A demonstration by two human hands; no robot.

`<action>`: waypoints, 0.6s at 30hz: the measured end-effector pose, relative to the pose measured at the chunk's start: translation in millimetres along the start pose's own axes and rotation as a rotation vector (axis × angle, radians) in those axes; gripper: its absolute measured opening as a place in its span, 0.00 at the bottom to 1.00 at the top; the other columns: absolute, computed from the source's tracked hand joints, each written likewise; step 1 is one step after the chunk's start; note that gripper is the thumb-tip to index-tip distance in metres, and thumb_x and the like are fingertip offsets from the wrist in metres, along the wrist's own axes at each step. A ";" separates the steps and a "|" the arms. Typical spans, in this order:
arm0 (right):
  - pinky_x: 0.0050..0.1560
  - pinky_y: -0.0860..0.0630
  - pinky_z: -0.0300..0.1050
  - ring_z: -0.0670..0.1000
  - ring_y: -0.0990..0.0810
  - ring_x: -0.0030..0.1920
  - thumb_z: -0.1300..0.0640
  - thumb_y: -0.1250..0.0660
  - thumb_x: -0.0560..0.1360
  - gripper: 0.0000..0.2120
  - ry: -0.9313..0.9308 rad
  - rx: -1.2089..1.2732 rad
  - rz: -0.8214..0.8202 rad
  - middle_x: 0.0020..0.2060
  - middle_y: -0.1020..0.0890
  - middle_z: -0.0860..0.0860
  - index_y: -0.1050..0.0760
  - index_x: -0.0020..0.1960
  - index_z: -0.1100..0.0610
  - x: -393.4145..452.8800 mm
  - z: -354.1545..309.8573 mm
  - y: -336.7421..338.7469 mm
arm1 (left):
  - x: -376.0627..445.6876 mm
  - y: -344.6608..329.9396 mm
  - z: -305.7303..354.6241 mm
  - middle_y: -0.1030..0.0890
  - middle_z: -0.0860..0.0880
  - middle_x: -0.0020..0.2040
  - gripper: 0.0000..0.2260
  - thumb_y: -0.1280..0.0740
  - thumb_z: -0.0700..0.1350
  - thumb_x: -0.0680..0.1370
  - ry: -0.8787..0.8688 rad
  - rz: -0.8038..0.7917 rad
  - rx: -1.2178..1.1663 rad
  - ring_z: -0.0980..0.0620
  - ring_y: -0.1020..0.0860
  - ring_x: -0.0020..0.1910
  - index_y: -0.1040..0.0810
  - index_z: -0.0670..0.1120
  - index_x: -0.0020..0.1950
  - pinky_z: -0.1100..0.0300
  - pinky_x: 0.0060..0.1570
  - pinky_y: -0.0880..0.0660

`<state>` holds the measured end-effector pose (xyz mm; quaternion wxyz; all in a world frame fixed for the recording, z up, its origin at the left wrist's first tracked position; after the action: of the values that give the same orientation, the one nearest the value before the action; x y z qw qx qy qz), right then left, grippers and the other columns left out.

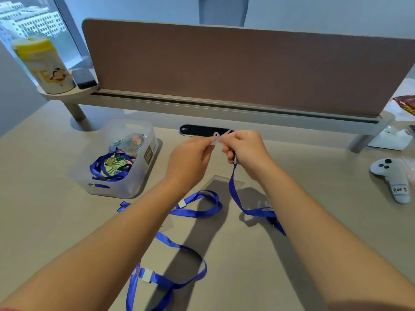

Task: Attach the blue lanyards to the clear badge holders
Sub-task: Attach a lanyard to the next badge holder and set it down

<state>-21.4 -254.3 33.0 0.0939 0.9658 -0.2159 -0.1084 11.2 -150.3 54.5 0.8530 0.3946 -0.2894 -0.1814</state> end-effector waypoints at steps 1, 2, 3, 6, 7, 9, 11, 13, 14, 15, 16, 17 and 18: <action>0.30 0.31 0.37 0.46 0.32 0.27 0.62 0.41 0.78 0.12 -0.020 0.062 -0.017 0.29 0.27 0.51 0.27 0.36 0.58 -1.6 4.4 -4.7 | -1.8 -1.0 -4.2 0.20 0.42 0.58 0.14 0.42 0.41 0.79 -0.002 0.002 -0.011 0.45 0.23 0.55 0.27 0.44 0.64 0.57 0.52 0.28; 0.30 0.32 0.37 0.46 0.33 0.27 0.62 0.42 0.78 0.11 -0.038 0.126 -0.034 0.30 0.27 0.51 0.25 0.39 0.59 -3.6 9.0 -9.6 | -3.8 -2.2 -8.8 0.20 0.42 0.57 0.14 0.42 0.41 0.79 -0.004 0.006 -0.026 0.45 0.23 0.54 0.27 0.44 0.63 0.58 0.50 0.29; 0.31 0.32 0.36 0.45 0.33 0.28 0.62 0.42 0.78 0.09 -0.053 0.189 -0.051 0.31 0.27 0.52 0.24 0.44 0.62 -5.6 13.6 -14.6 | -5.5 -3.7 -13.9 0.19 0.41 0.56 0.14 0.42 0.40 0.79 -0.007 0.011 -0.040 0.45 0.23 0.52 0.27 0.43 0.63 0.59 0.48 0.30; 0.33 0.31 0.35 0.45 0.31 0.31 0.67 0.43 0.77 0.13 -0.037 0.330 -0.126 0.34 0.25 0.53 0.27 0.59 0.68 -11.3 26.9 -30.5 | -16.0 -5.6 -31.1 0.19 0.40 0.55 0.14 0.41 0.40 0.78 -0.007 0.053 -0.087 0.44 0.23 0.51 0.27 0.42 0.63 0.57 0.48 0.29; 0.33 0.30 0.34 0.45 0.30 0.32 0.67 0.43 0.77 0.14 -0.019 0.348 -0.149 0.35 0.25 0.53 0.28 0.60 0.68 -14.3 29.9 -35.8 | -21.1 -5.3 -36.1 0.20 0.39 0.55 0.14 0.41 0.39 0.78 -0.014 0.074 -0.105 0.43 0.22 0.52 0.28 0.42 0.63 0.56 0.49 0.28; 0.30 0.27 0.30 0.45 0.29 0.33 0.68 0.42 0.77 0.14 0.015 0.358 -0.154 0.35 0.24 0.53 0.29 0.61 0.69 -19.8 35.4 -43.7 | -31.9 -5.1 -42.2 0.20 0.39 0.56 0.15 0.41 0.39 0.78 -0.046 0.103 -0.129 0.43 0.22 0.53 0.28 0.42 0.64 0.56 0.50 0.27; 0.29 0.25 0.29 0.45 0.27 0.32 0.69 0.40 0.76 0.14 0.046 0.364 -0.118 0.35 0.23 0.53 0.30 0.61 0.68 -25.4 40.1 -48.7 | -42.9 -5.0 -44.7 0.20 0.40 0.57 0.16 0.41 0.39 0.78 -0.093 0.120 -0.130 0.42 0.22 0.54 0.30 0.43 0.66 0.57 0.50 0.28; 0.30 0.24 0.31 0.45 0.26 0.30 0.70 0.38 0.75 0.13 0.068 0.378 -0.070 0.34 0.23 0.53 0.32 0.58 0.64 -31.7 44.2 -51.5 | -53.2 -4.1 -47.0 0.20 0.40 0.57 0.17 0.41 0.40 0.78 -0.133 0.132 -0.136 0.42 0.22 0.53 0.31 0.44 0.67 0.57 0.50 0.27; 0.31 0.23 0.32 0.46 0.25 0.30 0.69 0.36 0.74 0.13 0.078 0.376 -0.049 0.34 0.23 0.53 0.33 0.56 0.62 -35.9 45.6 -53.5 | -58.8 -2.8 -48.5 0.19 0.40 0.57 0.17 0.41 0.40 0.78 -0.150 0.142 -0.142 0.43 0.21 0.53 0.32 0.44 0.67 0.58 0.50 0.27; 0.32 0.23 0.34 0.46 0.25 0.30 0.69 0.35 0.73 0.13 0.092 0.366 -0.034 0.34 0.24 0.52 0.34 0.55 0.62 -41.4 46.5 -56.0 | -64.8 -0.6 -50.3 0.19 0.41 0.57 0.17 0.41 0.40 0.78 -0.168 0.154 -0.146 0.43 0.21 0.52 0.32 0.45 0.68 0.59 0.48 0.27; 0.33 0.24 0.34 0.46 0.25 0.30 0.69 0.35 0.73 0.14 0.111 0.352 -0.022 0.34 0.23 0.52 0.34 0.55 0.61 -46.9 46.6 -59.1 | -70.7 1.9 -52.4 0.19 0.41 0.57 0.17 0.41 0.40 0.78 -0.186 0.168 -0.151 0.43 0.21 0.52 0.32 0.45 0.68 0.60 0.47 0.28; 0.34 0.24 0.34 0.46 0.24 0.31 0.68 0.34 0.73 0.14 0.129 0.336 -0.013 0.33 0.23 0.51 0.34 0.55 0.61 -52.9 46.5 -62.6 | -76.3 4.6 -55.1 0.19 0.40 0.57 0.17 0.41 0.40 0.78 -0.204 0.181 -0.153 0.43 0.21 0.52 0.32 0.45 0.68 0.60 0.47 0.29; 0.34 0.24 0.35 0.46 0.24 0.31 0.68 0.34 0.73 0.13 0.144 0.320 -0.005 0.33 0.22 0.51 0.34 0.55 0.61 -59.1 46.4 -66.6 | -82.3 8.1 -57.7 0.19 0.40 0.57 0.17 0.41 0.40 0.78 -0.221 0.196 -0.151 0.42 0.21 0.52 0.32 0.45 0.67 0.61 0.46 0.30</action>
<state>-58.8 -175.6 -16.7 -0.0460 0.9743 -0.2207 -0.0036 -14.5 -68.3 1.8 0.8569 0.2770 -0.4040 -0.1607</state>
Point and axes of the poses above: each hand's wrist, its own x-axis towards the middle knuckle, its own y-axis out of the back of the hand, z = x × y, the point moved 8 cm from there along x, towards the middle knuckle
